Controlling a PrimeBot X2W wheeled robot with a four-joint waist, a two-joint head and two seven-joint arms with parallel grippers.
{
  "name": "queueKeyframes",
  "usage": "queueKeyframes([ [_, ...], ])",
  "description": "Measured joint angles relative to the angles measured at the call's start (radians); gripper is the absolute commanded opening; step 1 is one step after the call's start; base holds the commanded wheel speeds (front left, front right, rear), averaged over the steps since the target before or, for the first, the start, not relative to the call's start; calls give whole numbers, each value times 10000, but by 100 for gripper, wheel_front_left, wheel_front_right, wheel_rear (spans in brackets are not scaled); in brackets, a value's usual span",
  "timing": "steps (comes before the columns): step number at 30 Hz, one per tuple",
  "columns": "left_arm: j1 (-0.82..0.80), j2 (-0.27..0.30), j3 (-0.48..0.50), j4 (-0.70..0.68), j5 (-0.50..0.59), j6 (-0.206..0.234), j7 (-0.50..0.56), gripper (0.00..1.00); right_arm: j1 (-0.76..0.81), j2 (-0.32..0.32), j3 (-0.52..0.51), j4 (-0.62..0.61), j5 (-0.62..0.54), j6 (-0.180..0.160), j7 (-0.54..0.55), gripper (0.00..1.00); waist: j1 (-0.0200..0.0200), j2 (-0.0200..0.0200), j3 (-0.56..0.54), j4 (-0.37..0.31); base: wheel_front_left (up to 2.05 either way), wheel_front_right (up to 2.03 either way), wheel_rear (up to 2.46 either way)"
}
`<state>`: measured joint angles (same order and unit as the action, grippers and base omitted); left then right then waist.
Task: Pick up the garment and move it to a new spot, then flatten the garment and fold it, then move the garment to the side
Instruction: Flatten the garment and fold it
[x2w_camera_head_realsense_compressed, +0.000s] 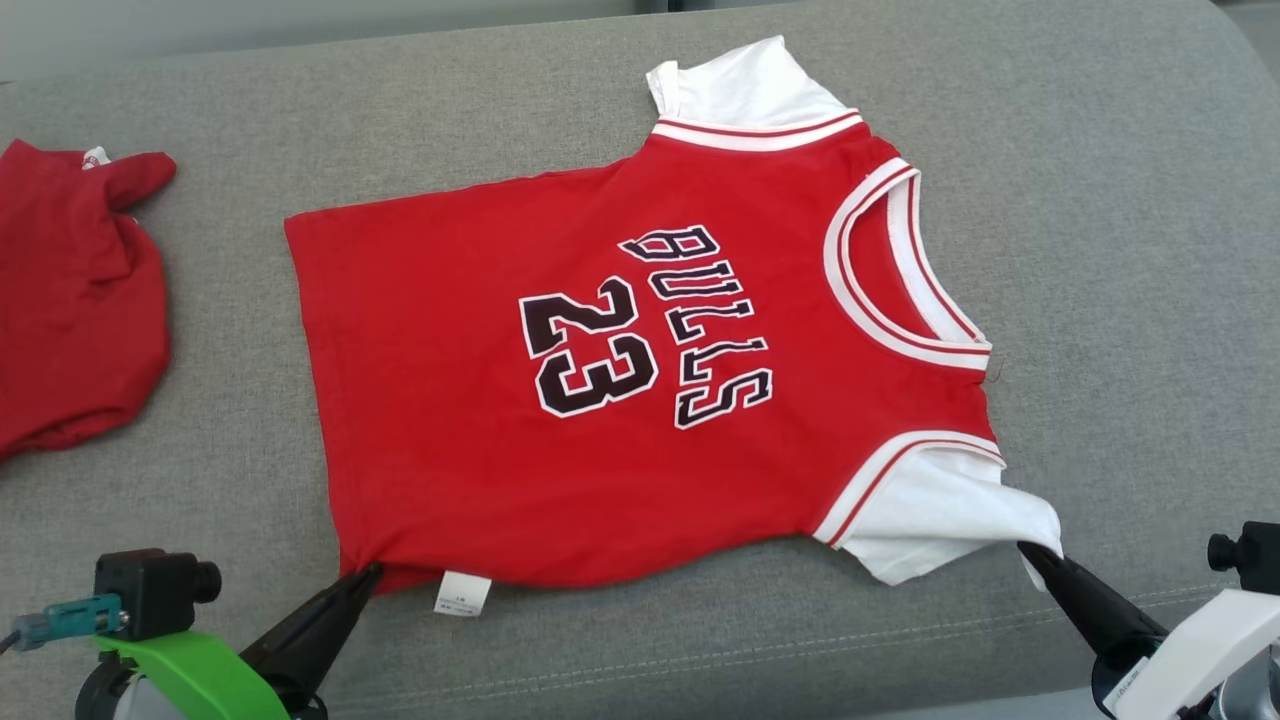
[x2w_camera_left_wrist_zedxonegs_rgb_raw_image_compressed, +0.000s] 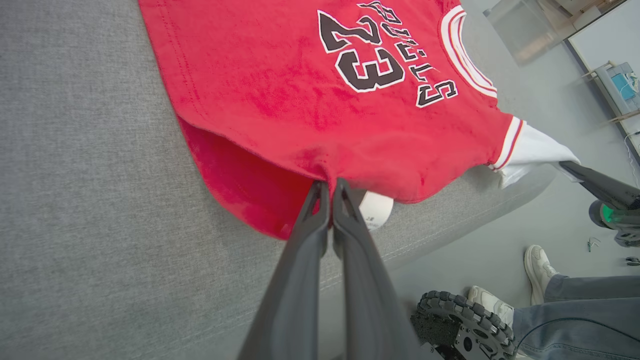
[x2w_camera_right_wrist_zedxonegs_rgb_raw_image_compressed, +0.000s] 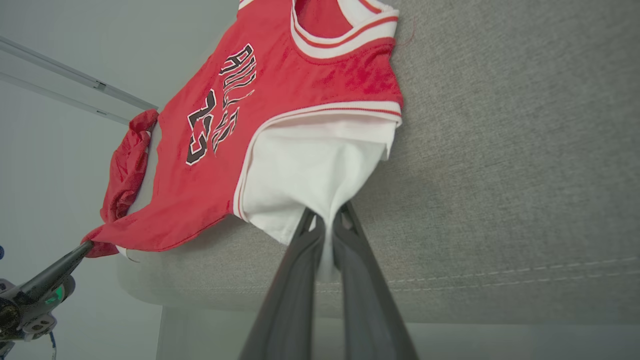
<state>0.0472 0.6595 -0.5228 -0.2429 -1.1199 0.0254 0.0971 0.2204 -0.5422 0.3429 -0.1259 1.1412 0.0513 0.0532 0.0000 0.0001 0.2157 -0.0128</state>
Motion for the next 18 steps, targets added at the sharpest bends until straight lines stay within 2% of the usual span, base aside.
queueKeyframes([
  [4,325,395,255,-165,-125,29,94,0,352,-240,92,-178,115,-8,274,0,0,0,7,31,0,0,0],
  [11,968,550,520,-677,-700,119,136,0,726,-493,-222,-667,268,-211,280,0,0,0,58,24,0,0,0],
  [18,983,901,782,-1189,-1064,173,399,0,260,-978,-341,-1174,330,-272,920,0,0,0,432,1,0,0,0],
])
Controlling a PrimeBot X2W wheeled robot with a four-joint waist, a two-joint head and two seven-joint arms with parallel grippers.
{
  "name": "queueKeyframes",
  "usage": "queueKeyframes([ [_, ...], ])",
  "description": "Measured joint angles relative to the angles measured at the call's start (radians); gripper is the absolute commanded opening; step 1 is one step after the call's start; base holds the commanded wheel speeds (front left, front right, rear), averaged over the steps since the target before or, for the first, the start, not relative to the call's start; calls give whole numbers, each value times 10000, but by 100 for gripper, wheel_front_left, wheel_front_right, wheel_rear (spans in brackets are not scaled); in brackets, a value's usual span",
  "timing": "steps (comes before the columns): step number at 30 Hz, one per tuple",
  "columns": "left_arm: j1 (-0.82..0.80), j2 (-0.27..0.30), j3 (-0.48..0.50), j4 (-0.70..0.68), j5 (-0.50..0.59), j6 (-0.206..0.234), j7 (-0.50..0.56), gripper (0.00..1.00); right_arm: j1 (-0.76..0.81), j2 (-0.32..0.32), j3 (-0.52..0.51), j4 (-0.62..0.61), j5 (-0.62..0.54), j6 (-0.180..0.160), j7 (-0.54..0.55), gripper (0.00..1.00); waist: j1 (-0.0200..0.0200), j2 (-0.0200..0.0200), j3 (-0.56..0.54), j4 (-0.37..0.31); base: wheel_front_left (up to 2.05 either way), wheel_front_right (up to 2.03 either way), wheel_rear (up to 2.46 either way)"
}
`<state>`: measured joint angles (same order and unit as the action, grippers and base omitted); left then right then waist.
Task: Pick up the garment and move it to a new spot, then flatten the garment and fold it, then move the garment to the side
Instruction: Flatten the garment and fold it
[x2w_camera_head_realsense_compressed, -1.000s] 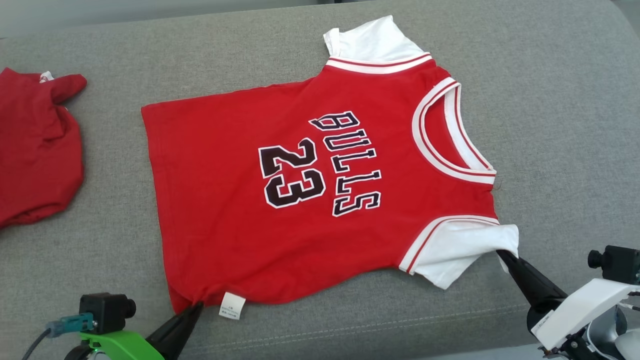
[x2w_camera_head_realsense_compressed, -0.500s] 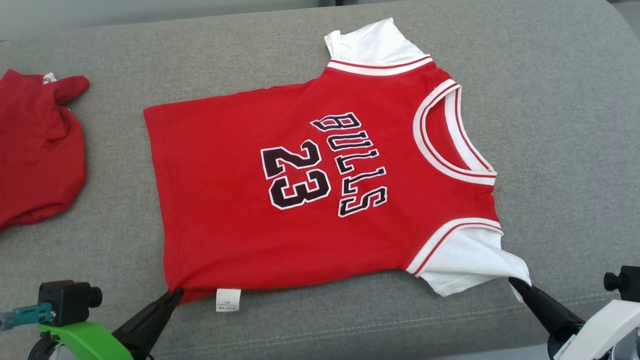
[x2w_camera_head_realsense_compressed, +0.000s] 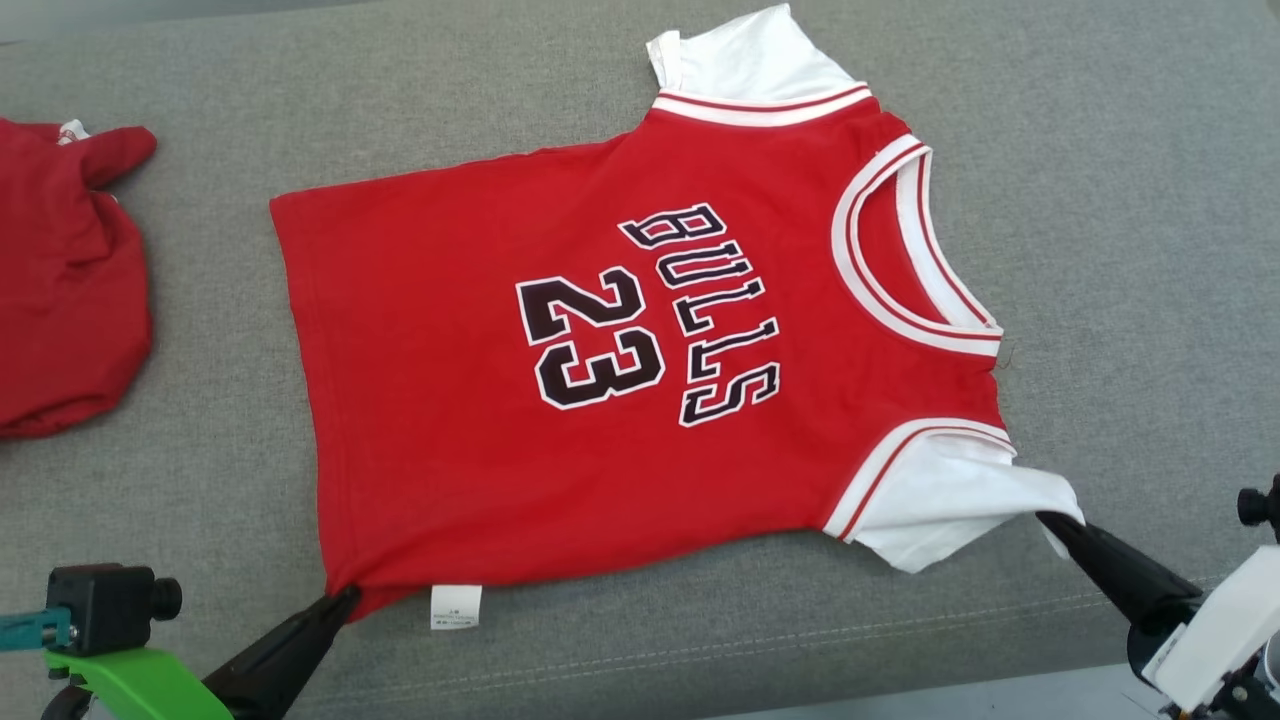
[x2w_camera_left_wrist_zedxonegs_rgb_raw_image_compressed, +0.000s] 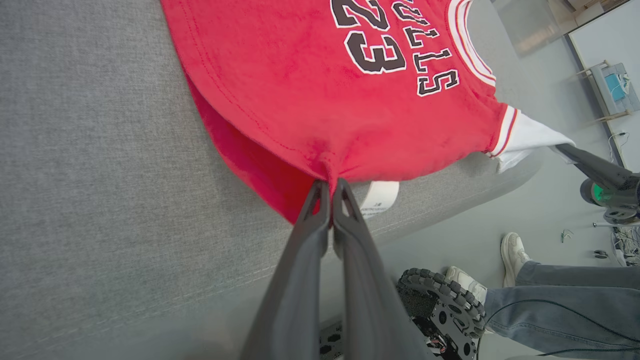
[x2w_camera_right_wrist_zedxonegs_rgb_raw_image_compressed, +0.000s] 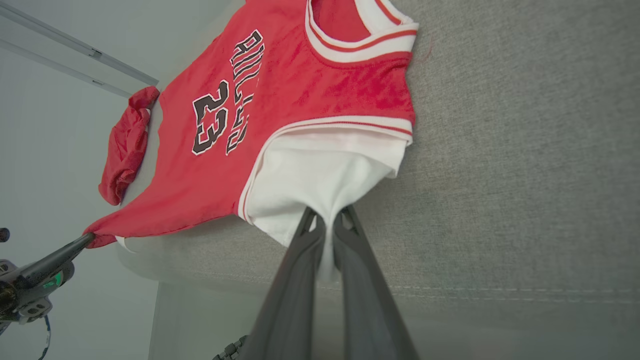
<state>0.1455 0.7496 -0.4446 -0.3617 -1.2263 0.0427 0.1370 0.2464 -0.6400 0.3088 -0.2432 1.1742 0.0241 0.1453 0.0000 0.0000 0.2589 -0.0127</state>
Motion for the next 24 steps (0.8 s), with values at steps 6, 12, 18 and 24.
queueKeyframes([
  [6,-863,474,125,-244,-2,-73,677,0,-1284,-537,-217,-366,389,-163,911,0,0,0,516,-11,0,0,0],
  [12,-2000,579,182,-439,-360,-151,1469,0,-2374,-1005,-541,-531,997,-617,1923,0,0,0,1113,48,0,0,0],
  [18,-3026,575,314,-301,-727,-157,2015,0,-3815,-1273,-704,-523,1197,-976,2767,0,0,0,1721,167,0,0,0],
  [24,-4160,408,232,33,-920,-161,2558,0,-4868,-1394,-579,-280,1193,-1231,3450,0,0,0,2239,310,0,0,0],
])
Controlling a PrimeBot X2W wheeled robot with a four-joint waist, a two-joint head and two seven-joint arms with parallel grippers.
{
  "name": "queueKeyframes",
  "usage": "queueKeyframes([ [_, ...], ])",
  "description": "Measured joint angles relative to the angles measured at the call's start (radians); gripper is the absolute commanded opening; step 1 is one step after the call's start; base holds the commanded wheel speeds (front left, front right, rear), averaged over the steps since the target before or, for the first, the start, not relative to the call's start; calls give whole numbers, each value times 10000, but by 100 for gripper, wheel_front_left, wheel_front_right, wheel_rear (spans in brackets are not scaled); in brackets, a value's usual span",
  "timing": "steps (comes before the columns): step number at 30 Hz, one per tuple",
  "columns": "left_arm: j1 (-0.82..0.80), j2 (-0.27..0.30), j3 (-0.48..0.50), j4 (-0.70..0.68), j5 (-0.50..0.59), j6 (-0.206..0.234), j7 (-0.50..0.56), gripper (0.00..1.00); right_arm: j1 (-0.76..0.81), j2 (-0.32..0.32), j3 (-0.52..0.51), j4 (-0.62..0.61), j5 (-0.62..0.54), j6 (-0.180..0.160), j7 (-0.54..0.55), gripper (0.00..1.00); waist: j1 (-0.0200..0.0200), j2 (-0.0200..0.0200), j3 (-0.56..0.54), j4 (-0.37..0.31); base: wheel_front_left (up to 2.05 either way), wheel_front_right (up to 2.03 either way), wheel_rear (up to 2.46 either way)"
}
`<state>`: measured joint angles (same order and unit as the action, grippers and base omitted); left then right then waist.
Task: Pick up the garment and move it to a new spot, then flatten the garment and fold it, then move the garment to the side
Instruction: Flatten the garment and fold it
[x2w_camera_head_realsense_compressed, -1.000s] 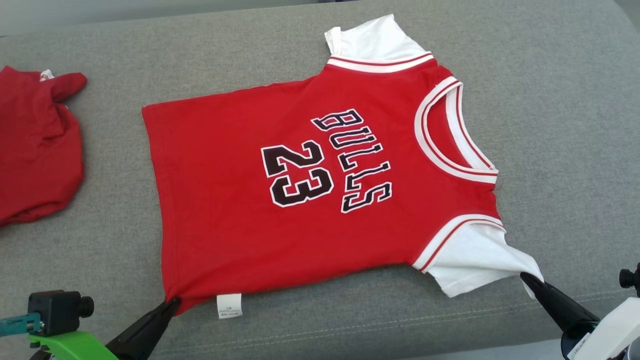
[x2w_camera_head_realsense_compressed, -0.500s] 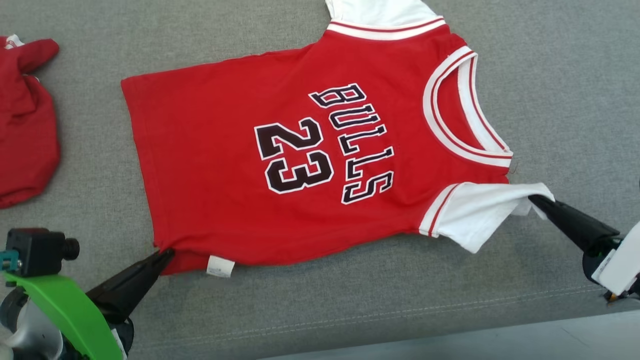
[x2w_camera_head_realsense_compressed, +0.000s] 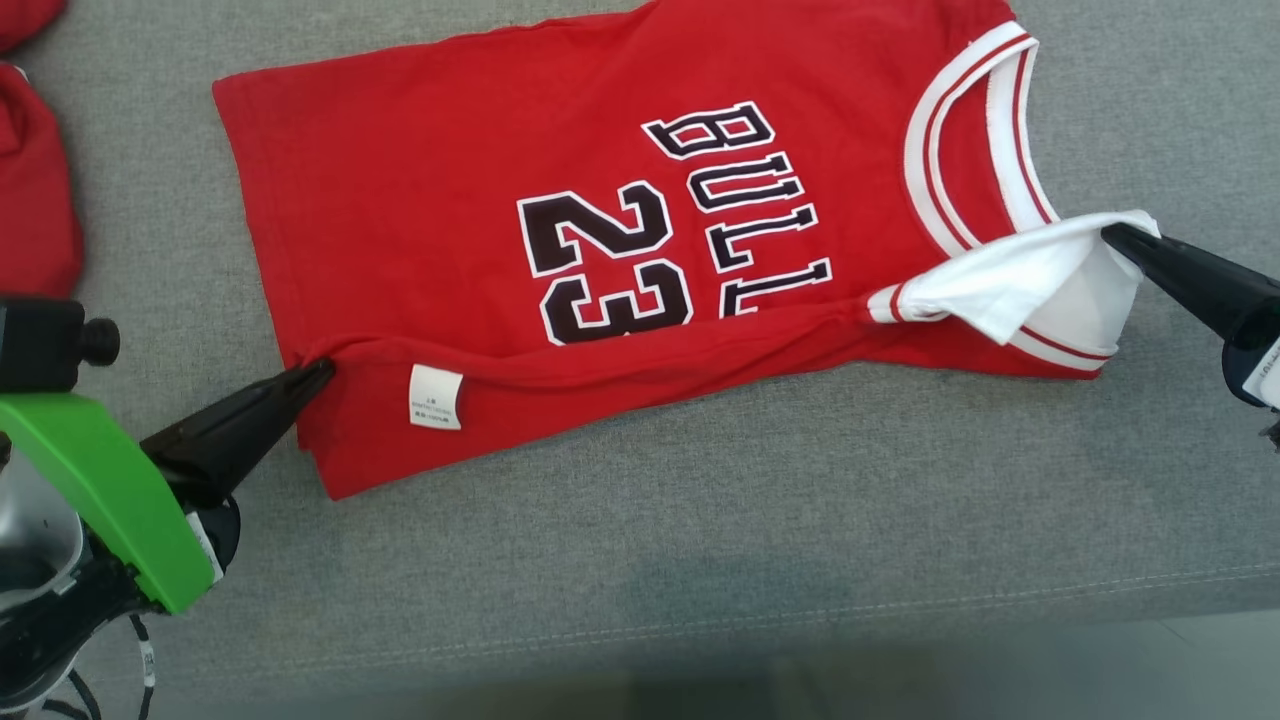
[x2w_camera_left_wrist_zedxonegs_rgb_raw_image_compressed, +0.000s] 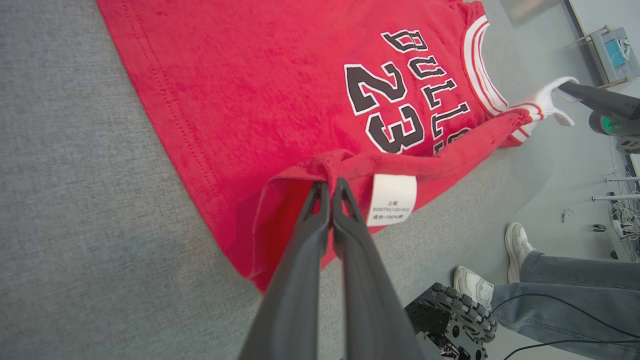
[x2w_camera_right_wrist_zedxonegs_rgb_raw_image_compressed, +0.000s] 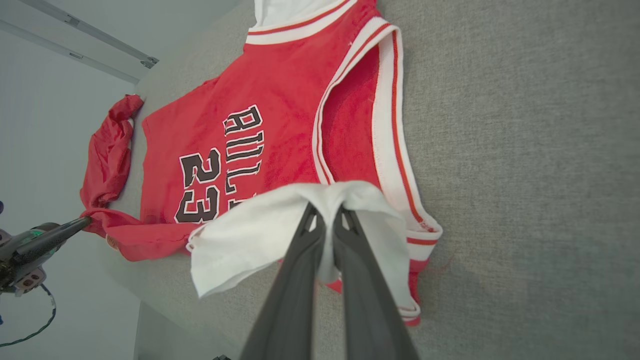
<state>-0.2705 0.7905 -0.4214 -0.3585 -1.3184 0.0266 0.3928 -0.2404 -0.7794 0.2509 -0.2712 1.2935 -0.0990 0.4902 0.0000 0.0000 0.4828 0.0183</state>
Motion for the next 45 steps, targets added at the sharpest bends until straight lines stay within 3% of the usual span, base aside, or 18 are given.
queueKeyframes([
  [8,-1177,-347,-155,742,4,17,477,0,-1253,299,583,506,-190,-96,642,0,0,0,504,245,0,0,0],
  [25,-2340,-1133,-627,2332,305,92,742,0,-2887,966,1174,1678,-1039,-146,825,0,0,0,841,396,0,0,0],
  [26,-2371,-1158,-639,2451,314,104,742,33,-2985,1001,1183,1741,-1189,-146,800,30,0,0,850,398,0,0,0],
  [27,-2371,-1158,-639,2451,314,104,742,41,-2985,1001,1183,1741,-1189,-146,800,81,0,0,850,398,0,0,0],
  [28,-2406,-1166,-681,2552,320,104,746,58,-3098,1037,1204,1785,-1323,-142,717,100,0,0,858,399,0,0,0],
  [29,-2436,-1193,-700,2627,337,104,769,100,-3204,1085,1227,1810,-1411,-138,639,100,0,0,862,401,0,0,0],
  [36,-2504,-1866,-748,3685,441,100,184,100,-3261,1626,1294,2456,-1774,234,-405,100,0,0,510,401,0,0,0],
  [45,-1173,-2015,6,4075,612,176,-1333,100,-1514,1390,1022,2884,-2303,479,-1716,100,0,0,-281,296,0,0,0],
])
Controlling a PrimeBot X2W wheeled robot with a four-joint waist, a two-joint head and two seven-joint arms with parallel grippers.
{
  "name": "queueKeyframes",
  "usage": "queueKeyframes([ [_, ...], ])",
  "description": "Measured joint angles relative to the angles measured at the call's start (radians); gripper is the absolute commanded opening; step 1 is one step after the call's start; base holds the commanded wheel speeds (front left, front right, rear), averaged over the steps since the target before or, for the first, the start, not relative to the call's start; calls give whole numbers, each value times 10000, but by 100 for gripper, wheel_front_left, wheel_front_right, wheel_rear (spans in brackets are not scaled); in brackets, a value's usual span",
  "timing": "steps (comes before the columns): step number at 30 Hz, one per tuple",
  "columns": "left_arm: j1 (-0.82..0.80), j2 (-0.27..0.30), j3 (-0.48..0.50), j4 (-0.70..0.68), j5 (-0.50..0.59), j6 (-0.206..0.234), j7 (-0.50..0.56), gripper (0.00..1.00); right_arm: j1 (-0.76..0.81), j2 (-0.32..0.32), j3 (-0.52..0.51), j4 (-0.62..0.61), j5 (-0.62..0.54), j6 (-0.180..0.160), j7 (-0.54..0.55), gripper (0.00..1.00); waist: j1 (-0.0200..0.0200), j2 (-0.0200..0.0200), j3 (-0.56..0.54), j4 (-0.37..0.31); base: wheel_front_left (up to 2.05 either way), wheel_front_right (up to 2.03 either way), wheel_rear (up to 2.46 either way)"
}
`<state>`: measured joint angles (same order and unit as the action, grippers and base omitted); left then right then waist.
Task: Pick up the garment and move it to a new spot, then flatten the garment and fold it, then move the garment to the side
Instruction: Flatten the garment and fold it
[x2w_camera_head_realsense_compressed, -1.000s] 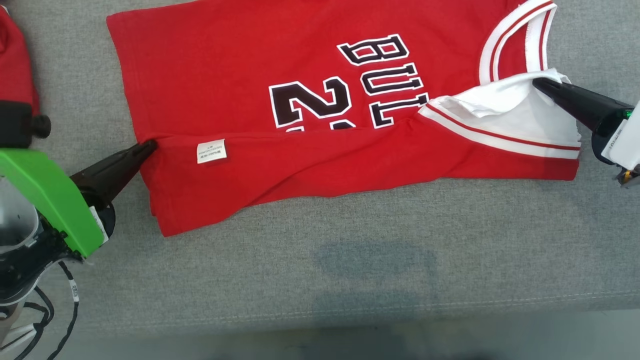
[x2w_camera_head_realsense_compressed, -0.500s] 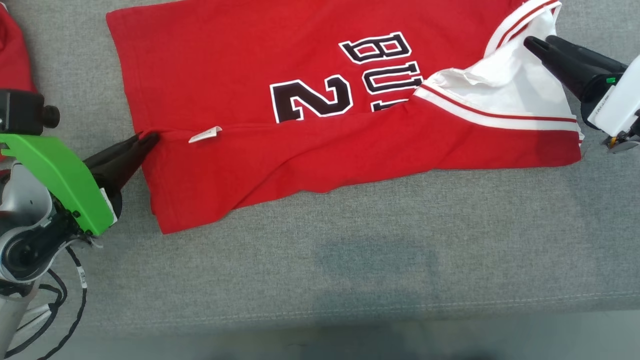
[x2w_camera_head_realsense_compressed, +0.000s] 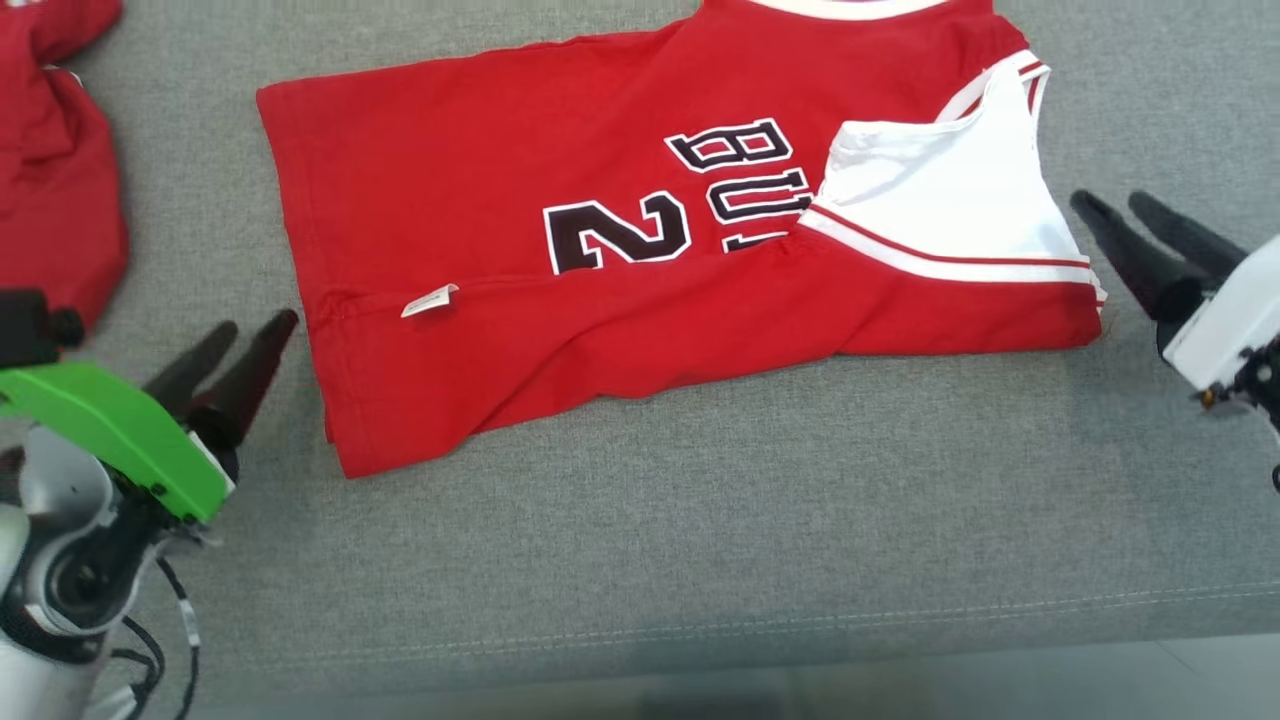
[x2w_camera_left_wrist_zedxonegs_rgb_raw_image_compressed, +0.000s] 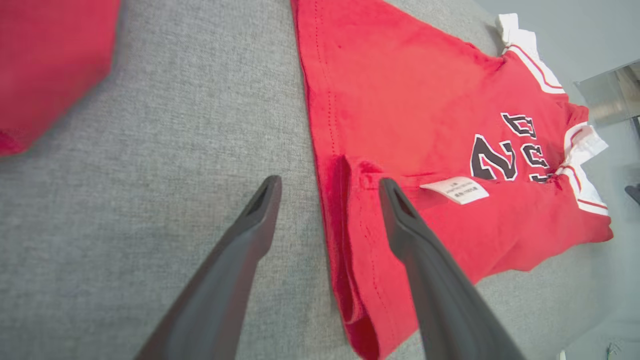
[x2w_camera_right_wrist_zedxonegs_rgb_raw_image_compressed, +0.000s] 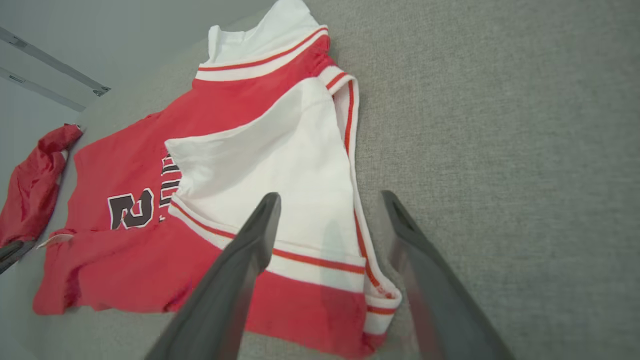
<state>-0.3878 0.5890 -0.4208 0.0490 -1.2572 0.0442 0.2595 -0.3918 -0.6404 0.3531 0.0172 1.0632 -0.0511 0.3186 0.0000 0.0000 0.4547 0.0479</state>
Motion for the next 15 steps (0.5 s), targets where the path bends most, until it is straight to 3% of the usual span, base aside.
queueKeyframes([
  [7,1208,-598,-31,-299,-623,-2,-410,100,1570,188,79,184,199,-21,-451,100,0,0,-453,-99,0,0,0],
  [15,1673,-692,-59,-328,-882,-63,-596,100,2075,456,105,259,280,71,-982,100,0,0,-311,-59,0,0,0],
])
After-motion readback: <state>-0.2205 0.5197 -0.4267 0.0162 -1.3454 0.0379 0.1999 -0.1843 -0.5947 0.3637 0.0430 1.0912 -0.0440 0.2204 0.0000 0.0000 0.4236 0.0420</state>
